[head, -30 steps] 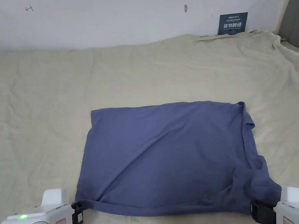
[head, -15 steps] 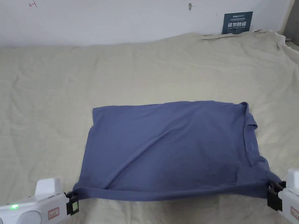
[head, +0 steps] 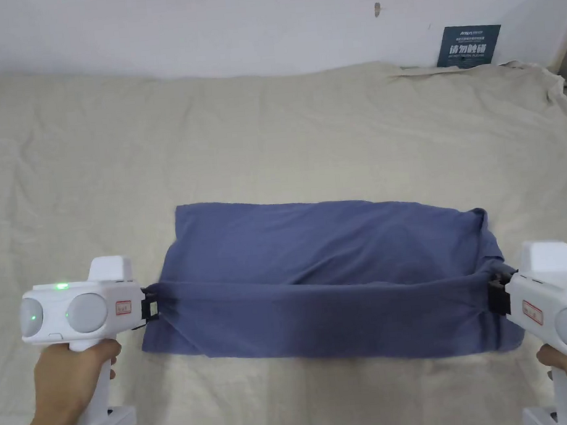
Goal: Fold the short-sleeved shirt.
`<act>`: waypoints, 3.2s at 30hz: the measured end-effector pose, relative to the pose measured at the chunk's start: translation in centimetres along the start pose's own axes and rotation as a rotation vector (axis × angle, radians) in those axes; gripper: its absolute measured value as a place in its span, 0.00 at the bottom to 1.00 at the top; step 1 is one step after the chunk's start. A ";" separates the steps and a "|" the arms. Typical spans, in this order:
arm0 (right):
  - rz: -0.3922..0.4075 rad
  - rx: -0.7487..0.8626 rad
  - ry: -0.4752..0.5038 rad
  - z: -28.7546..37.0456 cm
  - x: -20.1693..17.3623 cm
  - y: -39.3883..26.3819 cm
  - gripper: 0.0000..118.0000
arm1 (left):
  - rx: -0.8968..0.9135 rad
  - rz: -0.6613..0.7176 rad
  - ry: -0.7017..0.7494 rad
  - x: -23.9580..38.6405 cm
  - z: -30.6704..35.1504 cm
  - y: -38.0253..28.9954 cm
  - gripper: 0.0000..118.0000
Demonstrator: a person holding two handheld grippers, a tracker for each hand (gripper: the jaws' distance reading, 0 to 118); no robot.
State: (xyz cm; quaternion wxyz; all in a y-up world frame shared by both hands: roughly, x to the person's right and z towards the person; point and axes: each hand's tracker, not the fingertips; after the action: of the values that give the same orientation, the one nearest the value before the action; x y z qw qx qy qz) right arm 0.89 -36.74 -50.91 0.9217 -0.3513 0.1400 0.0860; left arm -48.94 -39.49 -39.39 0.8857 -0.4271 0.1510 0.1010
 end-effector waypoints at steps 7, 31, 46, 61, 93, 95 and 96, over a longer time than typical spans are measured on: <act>0.012 -0.130 -0.038 -6.7 -0.3 0.0 0.04 | -0.117 -0.077 0.055 0.9 -6.8 1.0 0.02; -0.051 0.210 0.018 7.1 -1.3 2.9 0.77 | 0.172 -0.023 -0.007 0.9 4.6 2.1 1.00; -0.063 0.370 0.028 14.3 -1.0 -2.0 0.00 | 0.275 -0.017 -0.063 0.7 10.3 -4.5 0.00; -0.094 0.311 0.026 11.7 -0.1 -2.6 0.00 | -0.117 0.015 -0.018 0.7 -1.1 -1.3 0.47; -0.077 -0.232 -0.028 -6.1 0.7 -4.8 0.75 | -0.090 -0.090 -0.076 2.2 1.0 0.0 0.04; -0.085 -0.244 -0.022 -6.6 0.5 -5.1 0.59 | -0.089 -0.091 -0.077 2.2 0.9 -0.1 0.04; -0.083 -0.256 -0.015 -6.8 0.4 -5.2 0.30 | -0.091 -0.089 -0.076 2.1 0.8 -0.2 0.04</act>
State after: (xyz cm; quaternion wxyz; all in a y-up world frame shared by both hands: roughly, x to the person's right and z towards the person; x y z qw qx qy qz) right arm 1.25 -45.12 -52.63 0.8731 -0.4710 0.1066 0.0675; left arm -46.79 -38.89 -39.45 0.8742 -0.4690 0.0933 0.0847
